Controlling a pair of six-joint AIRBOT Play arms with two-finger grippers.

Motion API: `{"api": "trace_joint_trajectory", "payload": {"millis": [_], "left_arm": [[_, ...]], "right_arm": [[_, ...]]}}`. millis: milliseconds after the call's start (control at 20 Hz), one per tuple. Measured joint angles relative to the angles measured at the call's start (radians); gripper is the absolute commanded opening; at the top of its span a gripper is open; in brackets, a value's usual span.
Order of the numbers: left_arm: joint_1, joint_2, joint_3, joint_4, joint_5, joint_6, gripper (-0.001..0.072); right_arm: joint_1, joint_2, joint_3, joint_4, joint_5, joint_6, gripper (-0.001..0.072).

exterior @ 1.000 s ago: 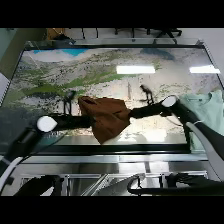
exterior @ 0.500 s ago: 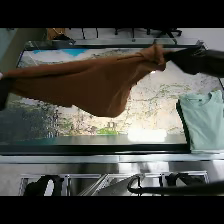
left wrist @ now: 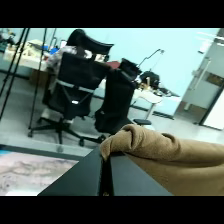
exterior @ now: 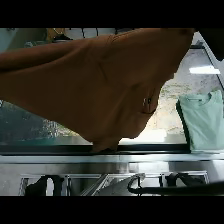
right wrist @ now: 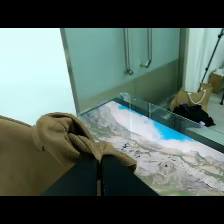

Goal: Fold the shirts.

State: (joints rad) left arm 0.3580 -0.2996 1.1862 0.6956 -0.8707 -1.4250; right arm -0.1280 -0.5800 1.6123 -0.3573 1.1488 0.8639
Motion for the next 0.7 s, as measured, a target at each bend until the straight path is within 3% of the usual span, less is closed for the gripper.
{"api": "trace_joint_trajectory", "payload": {"millis": [250,600,650,700], "left_arm": [[-0.026,-0.189,-0.103,-0.07,-0.011,0.061,0.0012],[-0.327,-0.734,-0.262,-0.08,0.179,0.264,0.0013],[-0.36,-0.827,-0.247,-0.08,0.186,0.279,0.0015],[-0.383,-0.905,-0.225,-0.082,0.182,0.288,0.0017]], "right_arm": [[0.005,-0.199,-0.013,0.019,0.044,-0.02,0.0024],[0.094,-0.695,-0.07,0.011,0.06,-0.02,0.0025],[0.104,-0.755,-0.072,0.012,0.056,-0.02,0.0041],[0.111,-0.809,-0.074,0.017,0.052,-0.019,0.0221]]}}
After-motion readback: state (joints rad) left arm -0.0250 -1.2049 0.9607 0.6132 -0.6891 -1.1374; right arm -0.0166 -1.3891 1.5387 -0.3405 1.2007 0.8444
